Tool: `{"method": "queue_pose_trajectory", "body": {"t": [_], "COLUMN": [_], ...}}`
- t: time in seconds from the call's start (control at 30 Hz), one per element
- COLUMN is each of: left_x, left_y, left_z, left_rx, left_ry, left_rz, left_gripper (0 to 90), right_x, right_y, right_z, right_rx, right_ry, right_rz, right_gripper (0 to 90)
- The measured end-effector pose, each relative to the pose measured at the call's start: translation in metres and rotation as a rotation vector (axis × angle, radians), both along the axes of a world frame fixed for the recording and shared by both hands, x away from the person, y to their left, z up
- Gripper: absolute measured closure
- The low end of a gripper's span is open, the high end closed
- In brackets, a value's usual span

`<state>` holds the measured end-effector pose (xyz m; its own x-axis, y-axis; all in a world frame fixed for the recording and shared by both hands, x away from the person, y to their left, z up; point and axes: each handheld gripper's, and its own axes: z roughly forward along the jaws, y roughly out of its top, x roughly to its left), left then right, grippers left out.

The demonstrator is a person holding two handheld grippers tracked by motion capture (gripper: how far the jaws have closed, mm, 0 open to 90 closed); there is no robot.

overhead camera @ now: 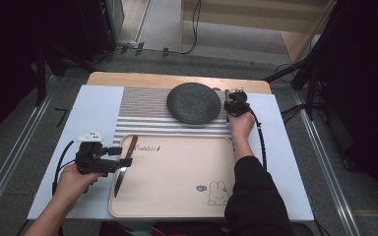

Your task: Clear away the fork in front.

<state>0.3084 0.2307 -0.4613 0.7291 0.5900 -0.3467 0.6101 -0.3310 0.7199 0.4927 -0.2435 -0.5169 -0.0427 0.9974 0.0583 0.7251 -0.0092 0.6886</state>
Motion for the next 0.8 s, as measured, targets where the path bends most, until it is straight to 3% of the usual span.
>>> {"method": "queue_pose_trajectory", "body": {"t": [0.53, 0.8], "left_x": [0.0002, 0.001], "left_y": [0.0006, 0.0019], "left_z": [0.0001, -0.0006], "left_rx": [0.003, -0.001], "left_ry": [-0.002, 0.001], "left_rz": [0.0, 0.006], "left_gripper": [27.4, 27.4], "right_x": [-0.0018, -0.0004], "right_y": [0.0022, 0.0001], "right_z": [-0.0013, 0.0013], "right_rx": [-0.001, -0.002], "right_ry": [-0.013, 0.007], "right_rz": [-0.026, -0.015], "right_gripper": [71.9, 75.0]}}
